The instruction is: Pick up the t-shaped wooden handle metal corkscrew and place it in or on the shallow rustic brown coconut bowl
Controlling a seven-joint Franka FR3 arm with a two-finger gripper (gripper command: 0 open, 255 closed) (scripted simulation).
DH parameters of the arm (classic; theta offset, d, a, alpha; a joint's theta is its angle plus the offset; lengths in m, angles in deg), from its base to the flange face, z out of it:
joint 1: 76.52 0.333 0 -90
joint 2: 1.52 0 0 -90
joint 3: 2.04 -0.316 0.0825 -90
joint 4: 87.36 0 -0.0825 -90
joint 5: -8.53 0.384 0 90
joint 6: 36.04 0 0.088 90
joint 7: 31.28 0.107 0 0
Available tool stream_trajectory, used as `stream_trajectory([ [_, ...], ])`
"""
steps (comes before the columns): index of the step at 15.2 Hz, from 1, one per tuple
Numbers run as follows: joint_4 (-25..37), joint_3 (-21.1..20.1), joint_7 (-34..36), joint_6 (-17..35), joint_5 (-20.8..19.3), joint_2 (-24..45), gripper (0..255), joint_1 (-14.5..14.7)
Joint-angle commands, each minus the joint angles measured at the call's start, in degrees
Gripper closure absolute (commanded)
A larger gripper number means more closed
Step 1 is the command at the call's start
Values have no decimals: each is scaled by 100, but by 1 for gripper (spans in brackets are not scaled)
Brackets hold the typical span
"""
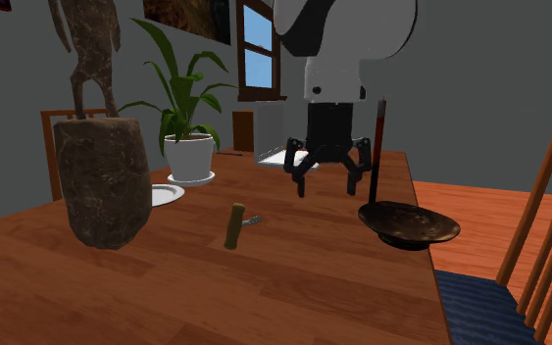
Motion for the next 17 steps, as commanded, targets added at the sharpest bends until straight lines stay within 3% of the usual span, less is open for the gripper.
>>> stream_trajectory([
  [1, 385, -91, 185, 45, -31, 475, 0, 47],
  [8, 1929, -301, 806, -44, -233, 2081, 0, 350],
  [13, 3392, -343, 1179, -340, -412, 3337, 0, 689],
  [17, 3213, -335, 1187, -123, -416, 3376, 0, 705],
])
